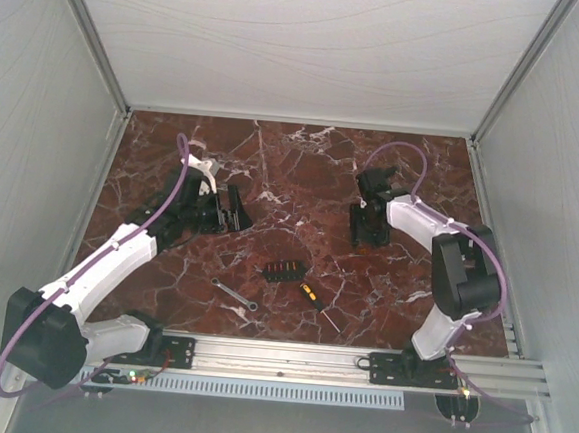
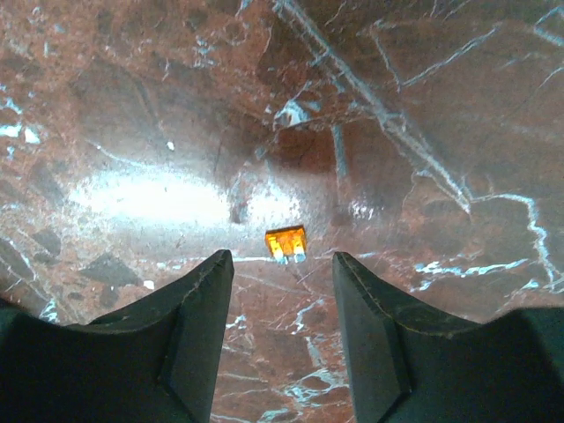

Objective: Snap on the fuse box
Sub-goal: Pick up the fuse from the center of the board.

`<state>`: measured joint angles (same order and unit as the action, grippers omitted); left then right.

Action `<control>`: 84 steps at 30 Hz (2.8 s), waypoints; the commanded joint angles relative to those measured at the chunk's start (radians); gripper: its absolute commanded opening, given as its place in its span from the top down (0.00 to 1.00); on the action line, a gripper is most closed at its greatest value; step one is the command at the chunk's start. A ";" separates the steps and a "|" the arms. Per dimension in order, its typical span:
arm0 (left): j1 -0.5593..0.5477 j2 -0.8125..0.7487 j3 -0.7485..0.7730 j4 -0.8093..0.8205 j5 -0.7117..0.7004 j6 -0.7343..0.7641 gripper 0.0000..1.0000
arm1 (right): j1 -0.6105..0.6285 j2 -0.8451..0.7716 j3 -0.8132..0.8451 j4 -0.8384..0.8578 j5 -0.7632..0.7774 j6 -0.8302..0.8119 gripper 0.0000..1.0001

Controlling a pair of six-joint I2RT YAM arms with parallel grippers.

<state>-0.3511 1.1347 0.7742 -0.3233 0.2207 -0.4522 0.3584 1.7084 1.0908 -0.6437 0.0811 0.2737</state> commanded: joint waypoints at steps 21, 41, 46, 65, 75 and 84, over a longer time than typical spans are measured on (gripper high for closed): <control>0.001 -0.022 0.004 0.039 0.029 -0.009 0.01 | 0.022 0.157 0.090 -0.090 0.038 -0.058 0.73; 0.001 -0.057 -0.080 0.190 0.187 -0.159 0.10 | 0.091 -0.027 0.089 -0.049 -0.042 0.057 0.87; -0.044 -0.090 -0.127 0.318 0.165 -0.240 0.13 | 0.105 -0.175 0.028 0.042 -0.129 0.167 0.88; -0.509 -0.047 -0.173 0.815 -0.344 -0.156 0.36 | 0.225 -0.532 -0.110 0.342 -0.251 0.531 0.92; -0.612 0.049 -0.152 0.936 -0.434 -0.029 0.63 | 0.271 -0.587 -0.145 0.380 -0.242 0.615 0.92; -0.634 0.092 -0.141 0.971 -0.498 0.025 0.70 | 0.288 -0.601 -0.156 0.397 -0.246 0.638 0.92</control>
<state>-0.9779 1.2144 0.5911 0.5533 -0.2256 -0.4736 0.6338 1.1381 0.9432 -0.2974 -0.1589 0.8852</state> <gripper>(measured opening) 0.313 0.189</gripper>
